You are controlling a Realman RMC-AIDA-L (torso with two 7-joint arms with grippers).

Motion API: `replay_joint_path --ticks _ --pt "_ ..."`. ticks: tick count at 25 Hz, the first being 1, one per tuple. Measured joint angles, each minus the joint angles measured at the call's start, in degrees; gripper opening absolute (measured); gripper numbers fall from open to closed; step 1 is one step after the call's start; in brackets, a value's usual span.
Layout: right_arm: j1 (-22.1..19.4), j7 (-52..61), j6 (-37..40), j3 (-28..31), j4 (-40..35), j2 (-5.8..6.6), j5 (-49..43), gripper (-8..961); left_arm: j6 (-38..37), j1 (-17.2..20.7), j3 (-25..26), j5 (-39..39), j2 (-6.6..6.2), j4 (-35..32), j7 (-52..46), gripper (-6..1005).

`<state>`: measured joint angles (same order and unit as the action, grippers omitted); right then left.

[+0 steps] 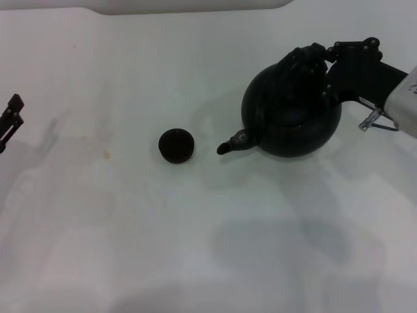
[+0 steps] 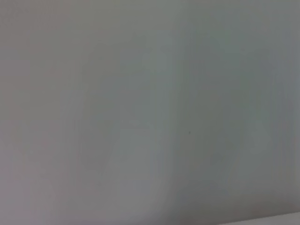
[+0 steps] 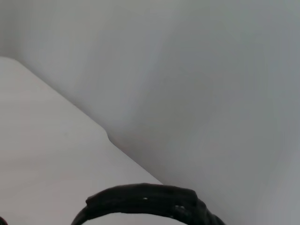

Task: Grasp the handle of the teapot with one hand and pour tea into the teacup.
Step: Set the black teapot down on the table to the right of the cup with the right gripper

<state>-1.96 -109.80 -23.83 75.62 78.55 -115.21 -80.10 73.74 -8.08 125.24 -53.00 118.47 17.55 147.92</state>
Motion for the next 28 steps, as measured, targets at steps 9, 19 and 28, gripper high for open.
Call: replay_joint_path --ticks 9,19,28 --pt "0.4 -0.9 -3.3 2.2 -1.9 -0.01 1.6 156 0.0 -0.1 0.0 0.0 0.00 0.2 0.0 766" --pt "0.7 -0.9 -3.4 2.8 -3.3 0.02 1.6 167 0.2 -0.1 0.0 0.0 0.00 0.4 0.0 766" --pt "0.6 -1.0 -3.8 3.6 -4.0 0.16 1.4 194 0.5 -0.2 0.0 0.0 0.00 0.2 0.0 767"
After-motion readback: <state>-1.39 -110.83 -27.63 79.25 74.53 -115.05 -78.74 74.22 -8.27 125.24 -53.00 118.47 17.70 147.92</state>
